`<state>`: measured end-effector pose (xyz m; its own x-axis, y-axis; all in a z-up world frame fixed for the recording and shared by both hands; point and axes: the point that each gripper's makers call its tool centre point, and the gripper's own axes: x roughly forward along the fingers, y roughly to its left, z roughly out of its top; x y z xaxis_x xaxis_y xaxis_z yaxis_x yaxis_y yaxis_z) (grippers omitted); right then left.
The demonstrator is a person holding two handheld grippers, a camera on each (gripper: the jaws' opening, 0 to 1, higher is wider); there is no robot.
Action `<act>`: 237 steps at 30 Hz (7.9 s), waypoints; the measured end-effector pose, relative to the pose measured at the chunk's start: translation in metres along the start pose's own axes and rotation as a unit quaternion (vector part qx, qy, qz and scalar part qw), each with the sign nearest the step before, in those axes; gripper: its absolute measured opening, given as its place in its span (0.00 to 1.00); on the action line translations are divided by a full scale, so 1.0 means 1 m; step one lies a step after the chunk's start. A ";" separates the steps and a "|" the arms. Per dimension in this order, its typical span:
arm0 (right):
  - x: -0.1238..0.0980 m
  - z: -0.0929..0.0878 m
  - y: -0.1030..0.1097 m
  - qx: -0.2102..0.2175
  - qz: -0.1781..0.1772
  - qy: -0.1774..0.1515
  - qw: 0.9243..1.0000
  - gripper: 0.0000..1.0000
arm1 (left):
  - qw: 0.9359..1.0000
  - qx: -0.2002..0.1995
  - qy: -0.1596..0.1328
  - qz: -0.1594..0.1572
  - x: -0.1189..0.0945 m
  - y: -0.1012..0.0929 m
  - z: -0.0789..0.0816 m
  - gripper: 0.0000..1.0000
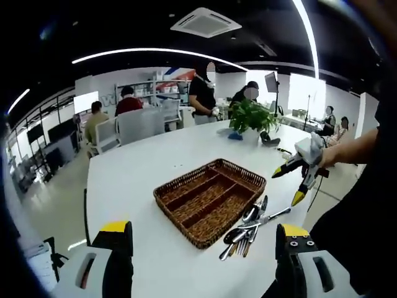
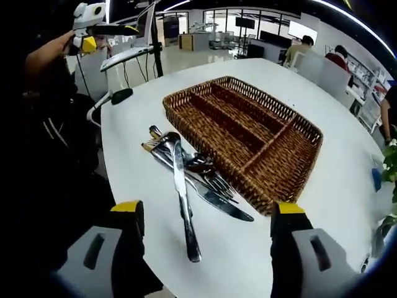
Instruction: Arrange the knives, forks, and spoons in their matching storage slots by inserting each utensil handle-first until every utensil is classified and aligned in the correct compartment
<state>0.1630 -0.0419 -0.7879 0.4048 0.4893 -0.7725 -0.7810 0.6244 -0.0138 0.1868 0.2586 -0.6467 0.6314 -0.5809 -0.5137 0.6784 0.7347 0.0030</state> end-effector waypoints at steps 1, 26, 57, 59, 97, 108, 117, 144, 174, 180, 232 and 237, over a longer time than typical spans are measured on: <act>0.000 0.001 -0.001 -0.001 0.000 -0.004 1.000 0.83 | 1.000 -0.001 0.008 0.008 -0.001 -0.001 -0.003 1.00; 0.019 -0.025 0.015 -0.022 0.033 -0.029 0.999 0.72 | 0.998 0.003 -0.017 0.066 -0.036 -0.062 0.019 1.00; 0.072 -0.040 0.046 -0.068 0.059 -0.006 0.996 0.12 | 0.998 -0.012 -0.043 0.037 -0.042 -0.036 0.008 1.00; 0.073 -0.039 0.048 -0.073 0.059 -0.008 0.996 0.10 | 0.998 -0.018 -0.043 0.043 -0.044 -0.037 0.007 1.00; 0.052 -0.067 0.032 -0.079 0.072 0.050 0.993 0.05 | 0.998 -0.007 -0.046 0.042 -0.042 -0.024 0.014 1.00; 0.045 -0.059 0.031 -0.094 0.070 0.057 0.991 0.04 | 0.998 -0.006 -0.049 0.042 -0.040 -0.030 0.013 1.00; 0.041 -0.045 0.030 -0.105 0.076 0.054 0.990 0.01 | 0.997 -0.006 -0.054 0.046 -0.040 -0.026 0.016 1.00; 0.026 -0.007 0.028 -0.159 0.056 0.016 0.986 0.01 | 0.998 -0.004 -0.050 0.038 -0.037 -0.026 0.008 1.00; -0.001 0.072 0.007 -0.277 0.024 -0.005 0.960 0.01 | 0.998 -0.016 -0.044 0.037 -0.044 -0.021 0.002 1.00; -0.004 0.086 0.004 -0.290 0.020 -0.015 0.957 0.02 | 0.998 -0.018 -0.042 0.036 -0.046 -0.021 0.000 1.00; 0.057 0.143 -0.027 -0.343 0.060 -0.001 0.937 0.02 | 0.999 -0.016 -0.018 0.041 -0.050 0.003 -0.005 1.00; 0.059 0.146 -0.029 -0.352 0.063 0.003 0.934 0.02 | 0.999 -0.016 -0.017 0.040 -0.049 0.005 -0.005 1.00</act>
<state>0.2792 0.0578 -0.7407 0.2887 0.5275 -0.7990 -0.9419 0.0068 -0.3358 0.1574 0.2922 -0.6259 0.6956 -0.5309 -0.4839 0.6130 0.7899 0.0146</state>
